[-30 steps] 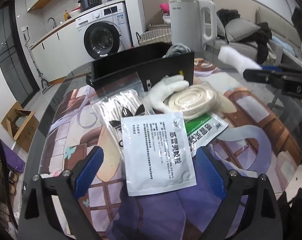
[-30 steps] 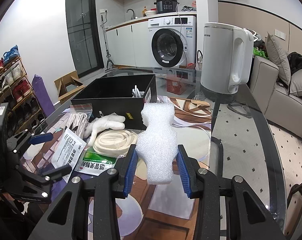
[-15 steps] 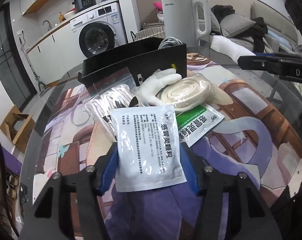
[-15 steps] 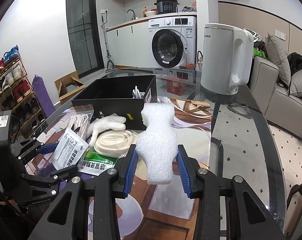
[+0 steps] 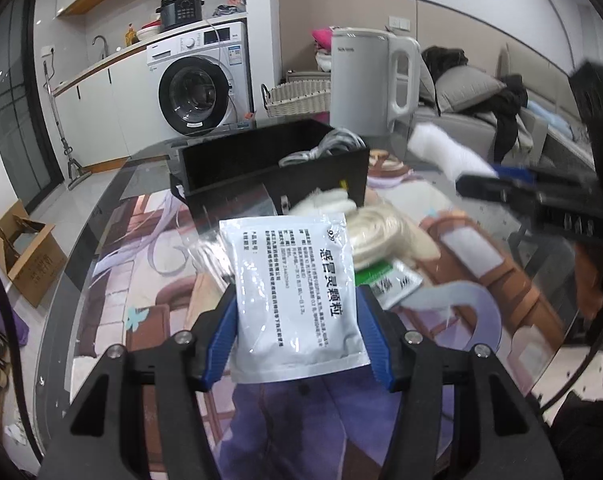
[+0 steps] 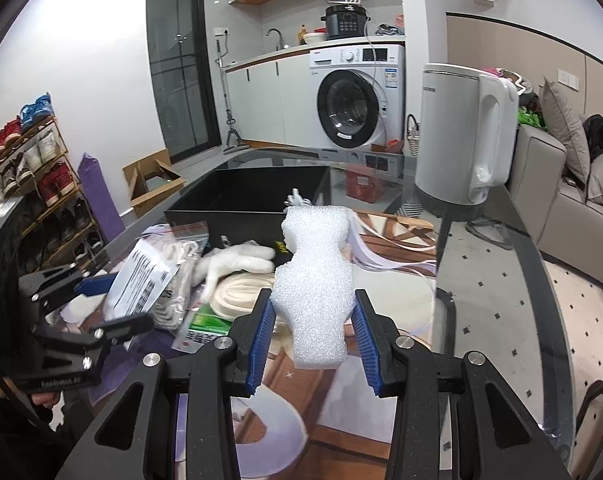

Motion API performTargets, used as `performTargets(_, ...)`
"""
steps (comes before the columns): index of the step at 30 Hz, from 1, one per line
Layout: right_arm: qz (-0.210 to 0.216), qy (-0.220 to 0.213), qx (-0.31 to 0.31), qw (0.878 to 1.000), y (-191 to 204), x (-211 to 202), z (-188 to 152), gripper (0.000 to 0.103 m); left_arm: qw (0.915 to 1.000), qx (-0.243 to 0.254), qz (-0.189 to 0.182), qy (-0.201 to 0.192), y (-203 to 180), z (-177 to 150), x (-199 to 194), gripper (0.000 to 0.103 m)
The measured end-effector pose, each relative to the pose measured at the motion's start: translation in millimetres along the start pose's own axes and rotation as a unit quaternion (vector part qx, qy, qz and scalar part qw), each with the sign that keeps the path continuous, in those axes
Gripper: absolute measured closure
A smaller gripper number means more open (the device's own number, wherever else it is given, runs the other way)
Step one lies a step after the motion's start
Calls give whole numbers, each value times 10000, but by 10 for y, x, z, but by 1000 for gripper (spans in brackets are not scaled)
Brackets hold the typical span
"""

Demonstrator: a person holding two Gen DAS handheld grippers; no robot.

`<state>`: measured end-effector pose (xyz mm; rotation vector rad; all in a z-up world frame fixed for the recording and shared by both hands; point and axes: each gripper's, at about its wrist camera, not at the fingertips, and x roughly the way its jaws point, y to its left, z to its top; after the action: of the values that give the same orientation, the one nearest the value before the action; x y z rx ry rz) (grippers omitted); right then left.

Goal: Organize soft objects
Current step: 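Lift the white foam and white sachet and carry both over the black box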

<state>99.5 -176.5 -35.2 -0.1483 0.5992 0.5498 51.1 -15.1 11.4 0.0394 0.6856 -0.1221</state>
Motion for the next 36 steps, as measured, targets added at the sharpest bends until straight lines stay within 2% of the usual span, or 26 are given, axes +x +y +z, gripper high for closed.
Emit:
performTargets(8,328,-13,-61,9994,169,80,146,64,9983,-532,-85,-214,288,316,-2,47)
performTargets(19,412,114,-225,9988,294,487,510,64,9979,-588,-73,-249,417,675,230,47)
performTargets(28,374,57,-392,9985,311,699,800,64,9975,-653,-54,-254,504,899,445,46)
performTargets(36,341,142,-537,9979,354,976,937,64,9976,-684,-19,-139,551,1030,669,46)
